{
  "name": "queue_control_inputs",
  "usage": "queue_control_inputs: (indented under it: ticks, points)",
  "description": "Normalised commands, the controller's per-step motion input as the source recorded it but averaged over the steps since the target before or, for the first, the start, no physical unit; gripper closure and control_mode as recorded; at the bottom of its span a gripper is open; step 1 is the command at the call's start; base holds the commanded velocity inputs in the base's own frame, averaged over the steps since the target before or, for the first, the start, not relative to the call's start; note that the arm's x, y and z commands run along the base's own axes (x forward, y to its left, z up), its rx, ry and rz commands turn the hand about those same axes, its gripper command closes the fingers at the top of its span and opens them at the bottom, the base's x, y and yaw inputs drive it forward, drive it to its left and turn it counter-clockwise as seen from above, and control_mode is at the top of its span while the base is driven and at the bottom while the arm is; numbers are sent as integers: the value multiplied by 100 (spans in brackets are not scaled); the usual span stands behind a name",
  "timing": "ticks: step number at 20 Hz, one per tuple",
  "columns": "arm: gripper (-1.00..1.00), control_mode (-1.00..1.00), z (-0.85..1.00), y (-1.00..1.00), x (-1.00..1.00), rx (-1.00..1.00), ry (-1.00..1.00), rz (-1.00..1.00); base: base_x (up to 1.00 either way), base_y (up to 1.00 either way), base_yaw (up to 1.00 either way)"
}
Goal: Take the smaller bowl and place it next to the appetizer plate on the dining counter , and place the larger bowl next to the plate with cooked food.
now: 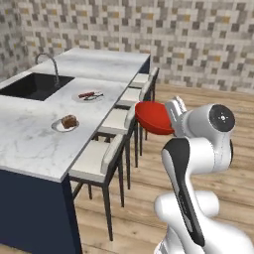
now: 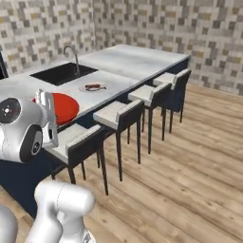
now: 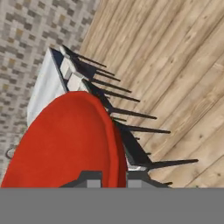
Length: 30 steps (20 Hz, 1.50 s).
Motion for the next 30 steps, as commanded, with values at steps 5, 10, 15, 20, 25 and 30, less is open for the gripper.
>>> queue_control_inputs:
  ticks: [5,10,15,20,25,30]
  points:
    - [100,100,0,0,0,0,0,0,21,-100,29]
    - [100,100,0,0,0,0,0,0,96,-100,22]
    - [100,100,0,0,0,0,0,0,80,-44,60]
    - [100,100,0,0,0,0,0,0,31,-21,77]
    - [100,100,0,0,0,0,0,0,50,-14,78]
    - [100,100,0,0,0,0,0,0,78,-4,54]
